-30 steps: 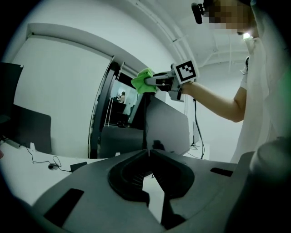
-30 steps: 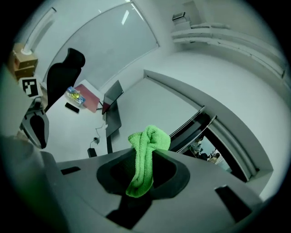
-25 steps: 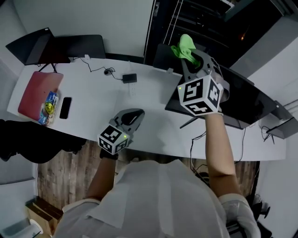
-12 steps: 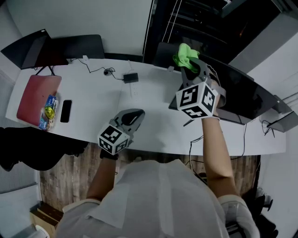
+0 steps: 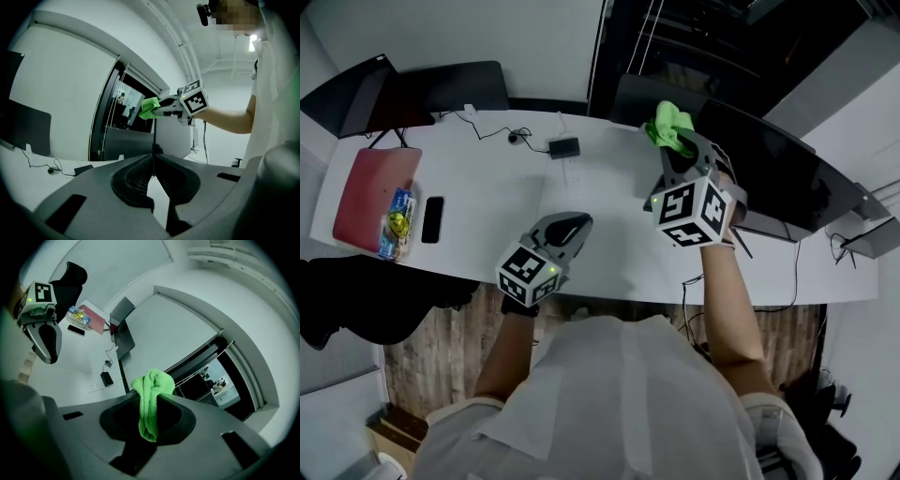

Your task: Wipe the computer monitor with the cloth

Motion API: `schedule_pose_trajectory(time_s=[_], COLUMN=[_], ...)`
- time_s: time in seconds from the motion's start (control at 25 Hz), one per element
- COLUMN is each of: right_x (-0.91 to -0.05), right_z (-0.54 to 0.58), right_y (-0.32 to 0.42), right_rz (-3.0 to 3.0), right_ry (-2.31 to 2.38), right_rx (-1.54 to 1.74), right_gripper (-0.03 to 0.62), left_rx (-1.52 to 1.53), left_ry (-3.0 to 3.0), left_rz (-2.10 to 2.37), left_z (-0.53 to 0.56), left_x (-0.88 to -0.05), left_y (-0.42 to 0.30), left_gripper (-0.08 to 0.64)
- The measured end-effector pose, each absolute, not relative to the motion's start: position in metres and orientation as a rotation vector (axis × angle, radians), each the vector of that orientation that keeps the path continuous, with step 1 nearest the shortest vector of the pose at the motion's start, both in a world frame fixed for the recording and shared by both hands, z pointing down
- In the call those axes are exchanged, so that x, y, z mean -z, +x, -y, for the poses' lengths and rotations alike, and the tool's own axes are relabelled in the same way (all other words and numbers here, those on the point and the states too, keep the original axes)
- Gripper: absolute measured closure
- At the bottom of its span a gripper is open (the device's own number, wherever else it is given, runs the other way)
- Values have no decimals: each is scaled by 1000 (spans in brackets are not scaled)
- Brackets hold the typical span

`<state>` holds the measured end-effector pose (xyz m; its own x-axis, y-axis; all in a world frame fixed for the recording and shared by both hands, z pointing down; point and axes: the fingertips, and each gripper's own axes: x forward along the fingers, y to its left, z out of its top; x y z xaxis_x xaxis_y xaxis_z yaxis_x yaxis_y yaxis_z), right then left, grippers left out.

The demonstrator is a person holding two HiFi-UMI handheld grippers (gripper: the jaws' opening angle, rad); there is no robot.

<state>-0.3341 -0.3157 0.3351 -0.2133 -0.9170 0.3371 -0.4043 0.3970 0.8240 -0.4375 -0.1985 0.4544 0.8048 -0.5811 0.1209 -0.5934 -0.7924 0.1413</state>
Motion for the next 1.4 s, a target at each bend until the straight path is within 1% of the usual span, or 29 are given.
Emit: schedule_pose_trajectory(time_s=[1.08, 1.4], right_x=[-496, -525], right_z=[289, 283], right_y=[-338, -339], right_rz=[1831, 1829], right_ry=[933, 890], right_rx=[460, 411], right_gripper=[522, 522], left_rx=[-138, -150], left_ry=[2801, 2800], left_rz=[926, 929], left_z=[195, 195], left_x=[-464, -465], left_y=[-445, -448], left_gripper=[531, 531])
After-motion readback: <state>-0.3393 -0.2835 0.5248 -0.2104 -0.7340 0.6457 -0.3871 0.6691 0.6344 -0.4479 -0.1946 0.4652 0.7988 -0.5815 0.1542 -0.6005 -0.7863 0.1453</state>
